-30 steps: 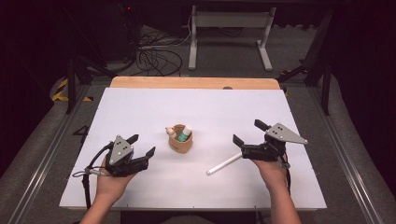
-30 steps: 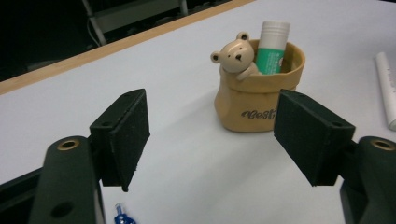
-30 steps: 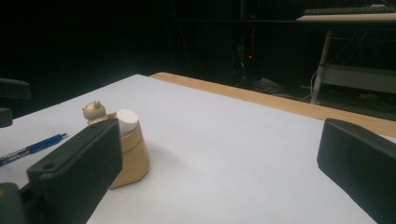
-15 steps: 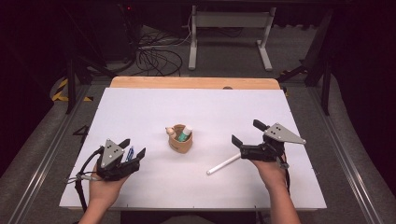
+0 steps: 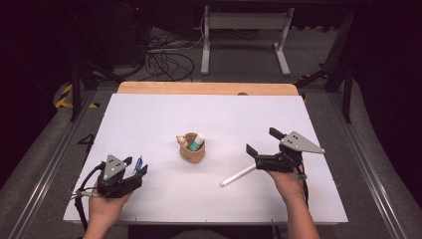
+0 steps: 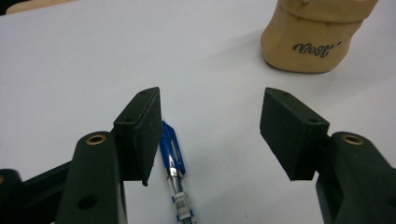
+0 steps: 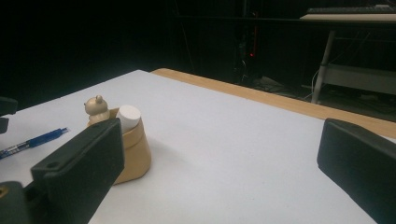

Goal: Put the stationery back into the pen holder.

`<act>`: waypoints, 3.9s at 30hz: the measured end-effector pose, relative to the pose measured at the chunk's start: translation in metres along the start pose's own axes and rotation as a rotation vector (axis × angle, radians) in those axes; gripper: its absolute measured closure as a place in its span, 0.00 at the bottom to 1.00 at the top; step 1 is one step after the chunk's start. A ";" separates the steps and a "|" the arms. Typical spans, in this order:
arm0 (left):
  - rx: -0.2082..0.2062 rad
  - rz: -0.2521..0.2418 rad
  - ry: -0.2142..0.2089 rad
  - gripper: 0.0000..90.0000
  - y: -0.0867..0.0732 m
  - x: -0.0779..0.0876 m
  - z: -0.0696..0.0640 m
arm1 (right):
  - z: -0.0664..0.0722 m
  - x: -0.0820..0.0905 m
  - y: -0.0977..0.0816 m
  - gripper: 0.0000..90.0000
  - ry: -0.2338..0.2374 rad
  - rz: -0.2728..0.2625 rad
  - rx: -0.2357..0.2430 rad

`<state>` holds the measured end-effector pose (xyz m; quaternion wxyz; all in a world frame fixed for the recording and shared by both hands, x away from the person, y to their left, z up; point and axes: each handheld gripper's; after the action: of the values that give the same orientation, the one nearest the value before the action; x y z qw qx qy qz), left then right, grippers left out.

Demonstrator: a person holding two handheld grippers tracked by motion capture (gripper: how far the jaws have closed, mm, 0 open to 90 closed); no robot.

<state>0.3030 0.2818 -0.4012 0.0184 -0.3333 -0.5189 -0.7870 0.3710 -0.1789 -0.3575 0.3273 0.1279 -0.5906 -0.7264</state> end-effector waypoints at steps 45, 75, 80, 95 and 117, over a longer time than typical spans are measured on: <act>0.088 0.228 0.000 0.64 -0.042 -0.001 -0.007 | 0.007 -0.009 0.001 0.02 0.020 0.015 0.025; -0.024 0.115 -0.123 0.88 -0.016 0.000 -0.010 | 0.018 -0.014 -0.002 0.07 0.066 0.027 0.120; -0.059 0.089 -0.187 0.88 -0.004 0.000 -0.019 | 0.025 -0.018 -0.005 0.13 0.082 0.075 0.188; -0.151 0.011 -0.344 0.88 0.031 -0.003 -0.043 | 0.033 -0.024 -0.011 0.28 0.071 0.159 0.287; -0.260 -0.035 -0.440 0.88 0.082 -0.037 -0.077 | 0.048 -0.028 -0.017 0.47 0.083 0.209 0.471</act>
<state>0.3236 0.1686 -0.3738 -0.1514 -0.4869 -0.4105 -0.7559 0.3590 -0.1231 -0.3667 0.3859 0.1685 -0.7396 -0.5250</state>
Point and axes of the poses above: each handheld gripper's, and its own axes: x roughly backward along the jaws, y roughly out of its top, z roughly to its left, and after that the axes turned 14 degrees about -x, right-handed
